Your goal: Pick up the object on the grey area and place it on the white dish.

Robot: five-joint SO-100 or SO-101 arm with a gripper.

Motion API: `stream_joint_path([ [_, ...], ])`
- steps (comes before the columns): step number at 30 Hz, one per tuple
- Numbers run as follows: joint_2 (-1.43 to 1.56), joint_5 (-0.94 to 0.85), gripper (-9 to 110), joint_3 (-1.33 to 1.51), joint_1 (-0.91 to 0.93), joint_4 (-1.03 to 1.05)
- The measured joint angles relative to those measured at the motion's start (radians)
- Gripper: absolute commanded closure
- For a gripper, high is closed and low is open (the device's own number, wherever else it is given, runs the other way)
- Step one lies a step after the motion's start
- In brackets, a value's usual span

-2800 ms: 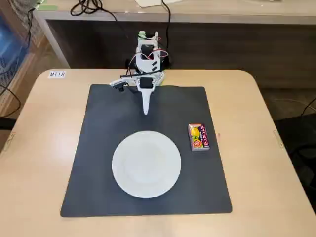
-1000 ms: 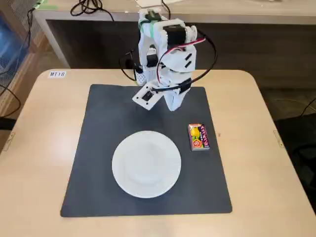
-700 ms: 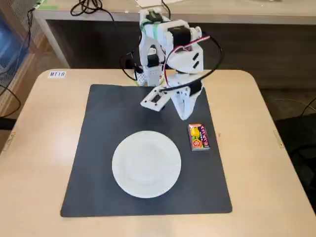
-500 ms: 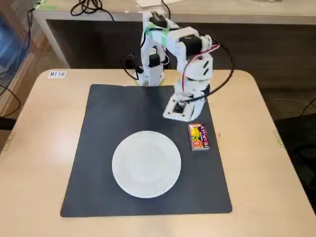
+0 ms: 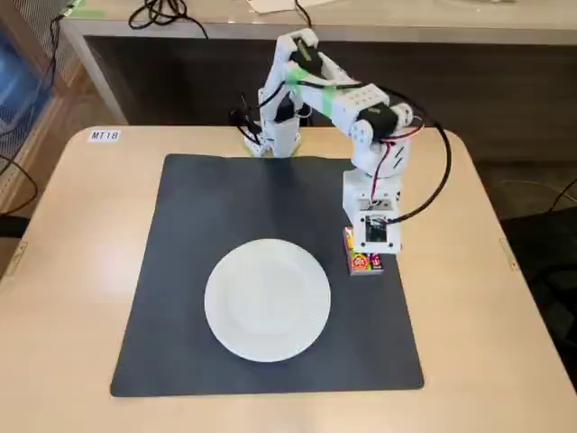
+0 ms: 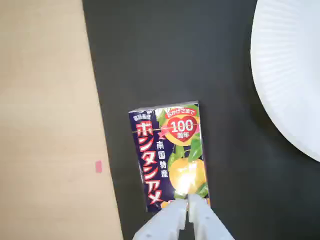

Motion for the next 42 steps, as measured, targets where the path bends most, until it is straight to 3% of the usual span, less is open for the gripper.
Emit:
stream_joint_path([
  [6,-0.132,-0.031,90,-0.169,-0.002,0.094],
  [16,-0.143,-0.109,72,-0.199,-0.006,0.158],
  [25,-0.172,-0.166,70,-0.199,-0.006,0.224],
  [35,-0.213,-0.193,60,-0.199,0.005,0.232],
  [42,-0.247,-0.204,61,-0.233,0.049,0.232],
])
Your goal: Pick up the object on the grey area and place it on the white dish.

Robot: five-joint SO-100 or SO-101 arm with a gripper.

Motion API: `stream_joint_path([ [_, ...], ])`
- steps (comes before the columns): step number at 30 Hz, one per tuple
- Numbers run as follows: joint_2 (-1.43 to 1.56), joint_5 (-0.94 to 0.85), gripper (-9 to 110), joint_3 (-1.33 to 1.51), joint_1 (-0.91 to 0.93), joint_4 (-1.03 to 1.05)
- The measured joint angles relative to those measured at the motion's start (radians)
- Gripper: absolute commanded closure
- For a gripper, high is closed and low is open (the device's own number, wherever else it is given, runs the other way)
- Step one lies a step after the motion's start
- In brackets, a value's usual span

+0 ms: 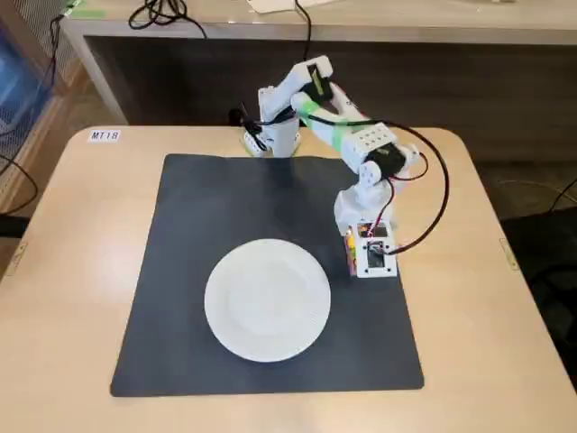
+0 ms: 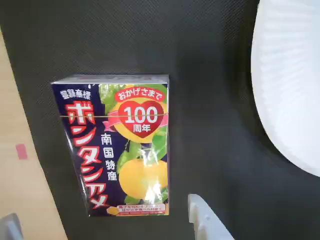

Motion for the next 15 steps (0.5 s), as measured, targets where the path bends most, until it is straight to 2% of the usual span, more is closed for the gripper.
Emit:
stream_joint_path([
  [15,-0.137,-0.040,62,-0.110,0.006,0.000],
])
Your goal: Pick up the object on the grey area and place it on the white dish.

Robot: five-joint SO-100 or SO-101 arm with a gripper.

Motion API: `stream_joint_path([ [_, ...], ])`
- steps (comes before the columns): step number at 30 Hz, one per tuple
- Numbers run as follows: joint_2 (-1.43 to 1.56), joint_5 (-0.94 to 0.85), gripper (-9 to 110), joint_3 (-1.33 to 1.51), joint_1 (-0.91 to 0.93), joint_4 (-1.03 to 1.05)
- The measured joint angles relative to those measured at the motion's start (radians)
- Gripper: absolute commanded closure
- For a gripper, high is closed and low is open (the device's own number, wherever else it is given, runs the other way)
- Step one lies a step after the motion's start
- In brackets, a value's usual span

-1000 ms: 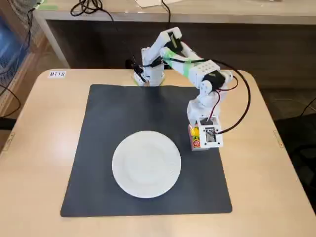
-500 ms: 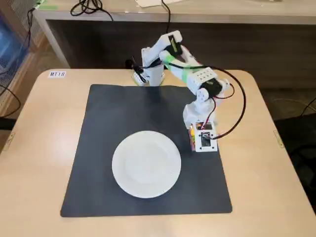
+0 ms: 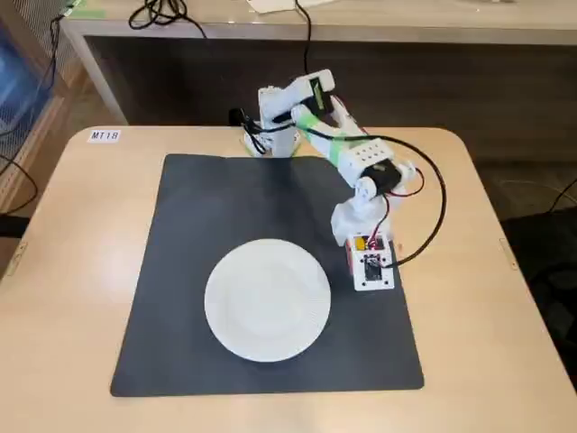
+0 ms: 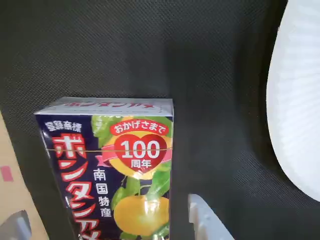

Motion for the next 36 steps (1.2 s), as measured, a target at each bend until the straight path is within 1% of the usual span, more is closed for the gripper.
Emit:
stream_joint_path([
  [14,-0.107,-0.012,63,-0.092,-0.002,0.000],
  [17,-0.129,-0.014,65,-0.118,-0.003,0.002],
  [23,-0.147,-0.012,74,-0.152,-0.003,0.005],
  [36,-0.152,-0.009,74,-0.167,-0.005,0.002],
])
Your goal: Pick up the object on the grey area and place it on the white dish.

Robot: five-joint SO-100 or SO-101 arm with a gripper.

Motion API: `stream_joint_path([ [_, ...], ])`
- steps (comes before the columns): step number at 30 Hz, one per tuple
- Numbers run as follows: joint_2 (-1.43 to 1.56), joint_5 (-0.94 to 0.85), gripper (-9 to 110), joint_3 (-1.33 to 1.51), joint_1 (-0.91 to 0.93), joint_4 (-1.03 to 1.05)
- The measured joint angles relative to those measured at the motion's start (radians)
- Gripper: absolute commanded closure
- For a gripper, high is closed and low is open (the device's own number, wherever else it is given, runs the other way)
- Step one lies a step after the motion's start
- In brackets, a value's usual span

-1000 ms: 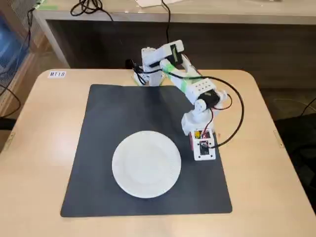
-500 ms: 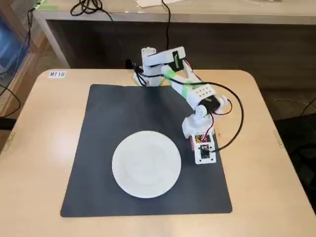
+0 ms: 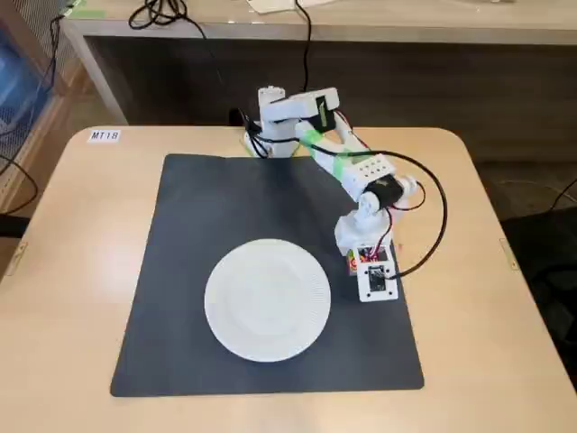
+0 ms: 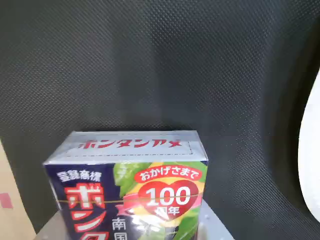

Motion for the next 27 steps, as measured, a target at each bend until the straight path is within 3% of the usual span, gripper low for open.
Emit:
stream_joint_path([
  [14,0.109,0.000,75,0.000,0.032,0.008],
  [27,0.126,0.012,68,0.031,0.006,0.011],
])
